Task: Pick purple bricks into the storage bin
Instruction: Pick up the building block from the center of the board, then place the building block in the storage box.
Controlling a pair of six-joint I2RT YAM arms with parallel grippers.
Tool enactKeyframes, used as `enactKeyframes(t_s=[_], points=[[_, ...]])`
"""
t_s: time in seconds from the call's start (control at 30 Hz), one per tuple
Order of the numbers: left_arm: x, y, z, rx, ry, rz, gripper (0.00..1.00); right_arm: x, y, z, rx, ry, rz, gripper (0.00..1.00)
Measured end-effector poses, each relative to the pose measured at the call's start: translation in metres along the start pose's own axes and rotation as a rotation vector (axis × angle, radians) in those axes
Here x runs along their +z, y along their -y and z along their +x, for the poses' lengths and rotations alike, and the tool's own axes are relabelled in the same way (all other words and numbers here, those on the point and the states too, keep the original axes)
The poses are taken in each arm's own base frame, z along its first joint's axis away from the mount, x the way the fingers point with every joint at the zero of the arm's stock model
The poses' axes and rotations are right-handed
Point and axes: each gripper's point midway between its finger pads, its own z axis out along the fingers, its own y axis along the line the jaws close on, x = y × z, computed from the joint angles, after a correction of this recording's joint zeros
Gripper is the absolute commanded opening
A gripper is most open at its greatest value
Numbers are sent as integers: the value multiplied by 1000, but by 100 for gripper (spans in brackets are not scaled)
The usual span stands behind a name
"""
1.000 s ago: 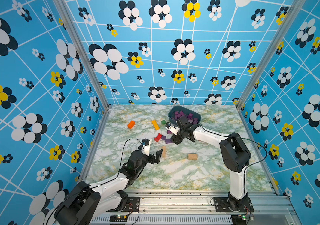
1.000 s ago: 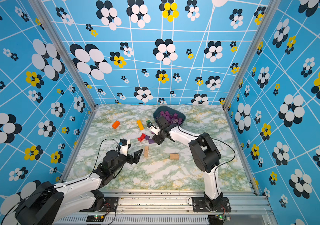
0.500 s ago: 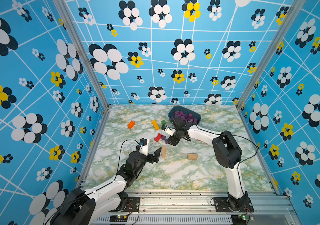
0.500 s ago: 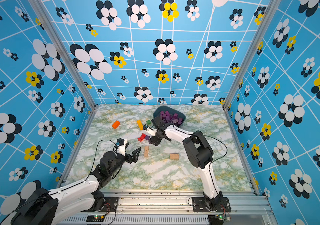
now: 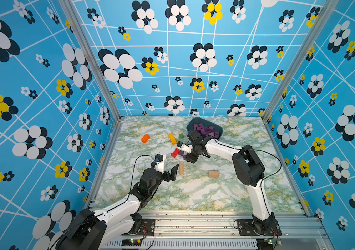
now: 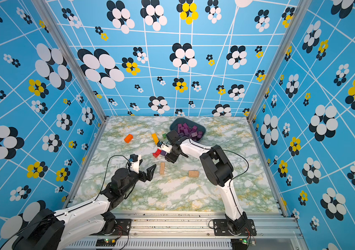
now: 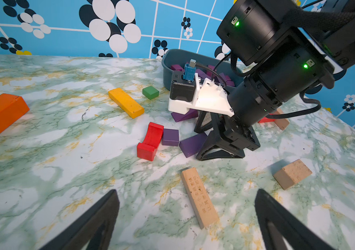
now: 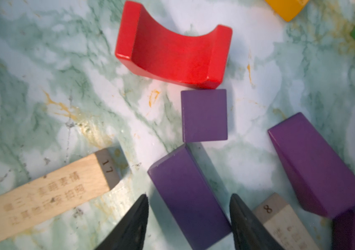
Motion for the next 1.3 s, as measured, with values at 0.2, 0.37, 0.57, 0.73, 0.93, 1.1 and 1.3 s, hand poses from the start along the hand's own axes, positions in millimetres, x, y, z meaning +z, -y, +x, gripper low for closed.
enactKeyframes(t_s=[0.2, 0.37, 0.57, 0.73, 0.93, 1.1, 1.3], points=[[0, -3, 3, 1, -11, -18, 99, 0, -1, 1, 12, -5, -4, 36], [0, -5, 3, 0, -11, -30, 99, 0, -3, 0, 27, 1, -16, 26], [0, -7, 4, 0, -15, -38, 100, 1, -4, -1, 59, 14, -23, 20], [0, -9, 6, -6, -19, -47, 99, -6, -9, 2, 116, 29, -28, 21], [0, -10, 5, -14, -16, -56, 99, -37, 0, -21, 233, 142, -46, 21], [0, -11, 5, -14, -15, -61, 100, -71, 40, -35, 383, 287, -37, 21], [1, -11, 6, -14, -17, -62, 99, -108, 125, -22, 625, 433, 55, 25]])
